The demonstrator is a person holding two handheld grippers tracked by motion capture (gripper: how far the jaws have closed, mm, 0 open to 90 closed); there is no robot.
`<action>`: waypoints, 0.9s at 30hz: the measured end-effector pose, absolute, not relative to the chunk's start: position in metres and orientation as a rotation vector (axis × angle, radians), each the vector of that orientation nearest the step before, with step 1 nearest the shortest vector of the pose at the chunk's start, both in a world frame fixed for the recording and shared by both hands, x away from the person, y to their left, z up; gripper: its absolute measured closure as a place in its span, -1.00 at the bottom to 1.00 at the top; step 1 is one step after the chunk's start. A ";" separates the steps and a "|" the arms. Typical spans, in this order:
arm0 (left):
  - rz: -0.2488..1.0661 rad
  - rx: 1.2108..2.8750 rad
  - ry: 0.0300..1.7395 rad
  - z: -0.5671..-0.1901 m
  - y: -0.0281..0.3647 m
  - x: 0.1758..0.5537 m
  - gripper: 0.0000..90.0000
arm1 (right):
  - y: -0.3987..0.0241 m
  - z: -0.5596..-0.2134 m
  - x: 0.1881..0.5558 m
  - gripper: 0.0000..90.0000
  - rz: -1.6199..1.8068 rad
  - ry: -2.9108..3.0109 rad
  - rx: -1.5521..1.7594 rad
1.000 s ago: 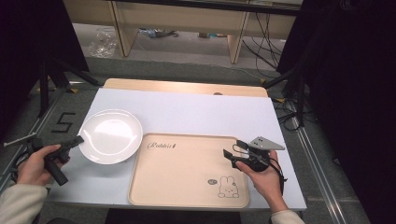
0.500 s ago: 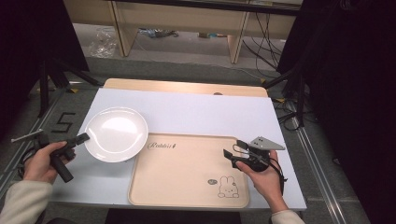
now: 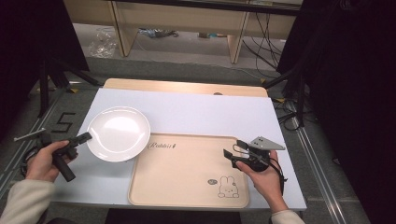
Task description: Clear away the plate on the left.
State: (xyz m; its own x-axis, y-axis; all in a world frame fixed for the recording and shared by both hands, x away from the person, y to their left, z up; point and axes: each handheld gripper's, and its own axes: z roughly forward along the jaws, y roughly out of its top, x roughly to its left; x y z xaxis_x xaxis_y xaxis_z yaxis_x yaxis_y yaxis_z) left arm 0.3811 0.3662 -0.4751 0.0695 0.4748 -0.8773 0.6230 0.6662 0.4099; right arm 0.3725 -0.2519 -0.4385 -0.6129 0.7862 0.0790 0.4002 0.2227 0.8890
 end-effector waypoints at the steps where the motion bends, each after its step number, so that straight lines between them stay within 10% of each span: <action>1: -0.140 0.933 1.567 -0.475 0.366 0.381 0.93 | -0.252 -0.438 0.372 -0.31 1.351 2.114 1.100; 27: -0.159 0.938 1.549 -0.471 0.354 0.384 0.93 | -0.252 -0.440 0.374 -0.31 1.378 2.102 1.076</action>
State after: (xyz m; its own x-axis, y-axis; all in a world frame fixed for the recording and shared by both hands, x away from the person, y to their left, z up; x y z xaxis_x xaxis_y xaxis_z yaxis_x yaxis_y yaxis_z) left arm 0.3840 0.3539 -0.4711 0.0867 0.4621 -0.8826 0.6321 0.6592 0.4073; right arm 0.3743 -0.2516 -0.4398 -0.6213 0.7799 0.0758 0.3804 0.2156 0.8994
